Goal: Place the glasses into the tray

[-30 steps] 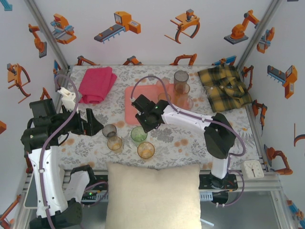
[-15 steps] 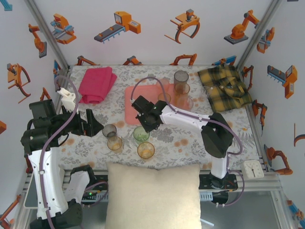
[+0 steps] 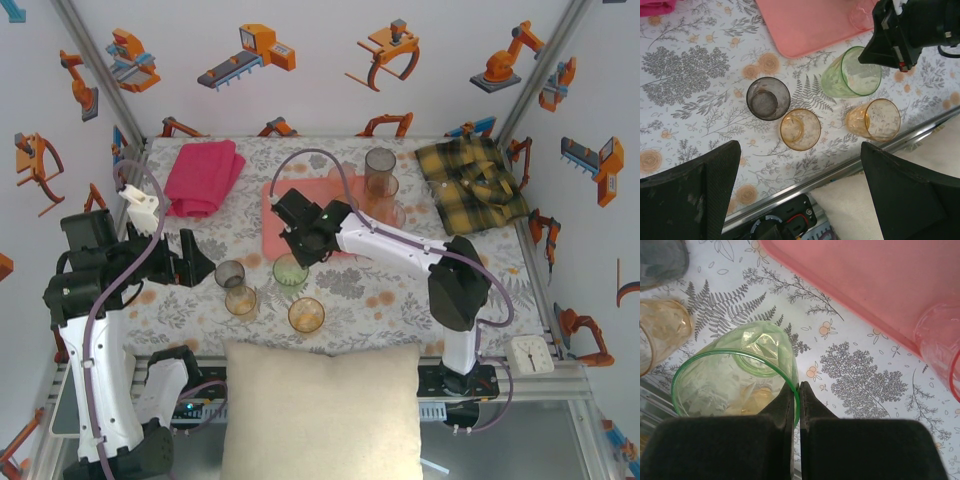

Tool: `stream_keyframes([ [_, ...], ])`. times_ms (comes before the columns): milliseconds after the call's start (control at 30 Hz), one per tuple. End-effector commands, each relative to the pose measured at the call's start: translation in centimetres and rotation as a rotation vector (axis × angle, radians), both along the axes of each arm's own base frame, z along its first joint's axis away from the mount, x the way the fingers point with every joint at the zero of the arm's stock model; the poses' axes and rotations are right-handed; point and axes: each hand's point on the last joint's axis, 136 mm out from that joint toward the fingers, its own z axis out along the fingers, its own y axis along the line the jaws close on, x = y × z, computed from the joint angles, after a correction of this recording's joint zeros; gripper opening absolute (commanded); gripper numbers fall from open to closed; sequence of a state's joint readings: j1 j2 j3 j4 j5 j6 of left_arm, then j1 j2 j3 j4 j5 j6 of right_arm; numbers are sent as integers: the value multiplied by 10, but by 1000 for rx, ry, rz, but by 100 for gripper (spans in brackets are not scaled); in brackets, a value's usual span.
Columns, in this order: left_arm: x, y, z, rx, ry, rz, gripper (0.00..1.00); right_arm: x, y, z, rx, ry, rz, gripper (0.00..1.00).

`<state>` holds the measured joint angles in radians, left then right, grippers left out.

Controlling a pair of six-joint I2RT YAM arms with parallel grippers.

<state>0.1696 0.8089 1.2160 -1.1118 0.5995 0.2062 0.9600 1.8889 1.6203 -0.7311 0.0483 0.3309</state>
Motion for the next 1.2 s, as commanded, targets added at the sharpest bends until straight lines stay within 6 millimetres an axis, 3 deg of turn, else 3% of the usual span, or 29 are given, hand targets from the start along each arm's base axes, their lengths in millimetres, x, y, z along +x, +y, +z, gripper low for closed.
stream_keyframes([
  [0, -2, 2, 14, 50, -63, -8, 97, 2, -2, 21, -16, -44, 16, 2],
  [233, -4, 2, 19, 34, -81, 8, 97, 16, -2, 44, -24, -99, 19, 2],
  [600, -10, 1, 15, 40, -80, 1, 97, 71, 2, 79, -1, -170, -12, 2],
  [767, -11, -2, 17, 35, -91, -19, 97, 111, -4, 86, 10, -208, -55, 1],
  [1033, -11, -7, 20, -9, -77, -33, 97, 190, -28, 89, 29, -291, -170, 1],
  [1167, -10, -6, 17, -18, -65, -25, 97, 216, -37, 90, 52, -323, -208, 2],
])
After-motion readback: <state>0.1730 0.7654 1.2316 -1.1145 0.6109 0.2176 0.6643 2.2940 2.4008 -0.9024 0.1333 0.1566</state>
